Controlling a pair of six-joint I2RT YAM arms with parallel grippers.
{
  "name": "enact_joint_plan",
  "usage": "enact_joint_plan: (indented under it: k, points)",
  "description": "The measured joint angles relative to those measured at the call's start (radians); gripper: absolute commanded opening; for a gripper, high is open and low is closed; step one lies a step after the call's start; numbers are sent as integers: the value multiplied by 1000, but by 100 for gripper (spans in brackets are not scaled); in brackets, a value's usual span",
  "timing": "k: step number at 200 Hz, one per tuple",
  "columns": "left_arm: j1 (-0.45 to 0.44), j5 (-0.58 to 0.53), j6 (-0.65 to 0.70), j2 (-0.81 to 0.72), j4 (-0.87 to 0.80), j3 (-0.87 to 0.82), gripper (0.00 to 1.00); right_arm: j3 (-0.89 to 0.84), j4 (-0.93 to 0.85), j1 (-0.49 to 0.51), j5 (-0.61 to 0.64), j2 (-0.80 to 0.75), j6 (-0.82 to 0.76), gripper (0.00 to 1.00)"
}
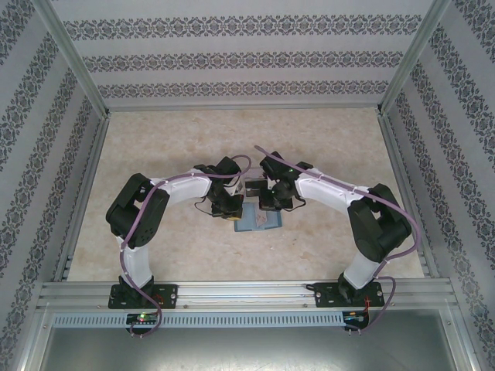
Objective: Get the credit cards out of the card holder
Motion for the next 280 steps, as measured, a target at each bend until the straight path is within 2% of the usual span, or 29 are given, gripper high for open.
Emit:
enact_joint_plan:
  k: [71, 215, 258, 280]
  points:
    - [0, 0, 0, 0, 0, 0, 0, 11, 18, 30, -31, 18, 34, 12]
    - [-4, -25, 0, -11, -9, 2, 0, 26, -14, 29, -22, 10, 37, 6]
    - [-5, -69, -1, -35, -35, 28, 0, 28, -32, 7, -23, -29, -13, 6]
    - [-5, -98, -2, -74, -34, 28, 0, 50, -57, -17, -49, -39, -93, 2]
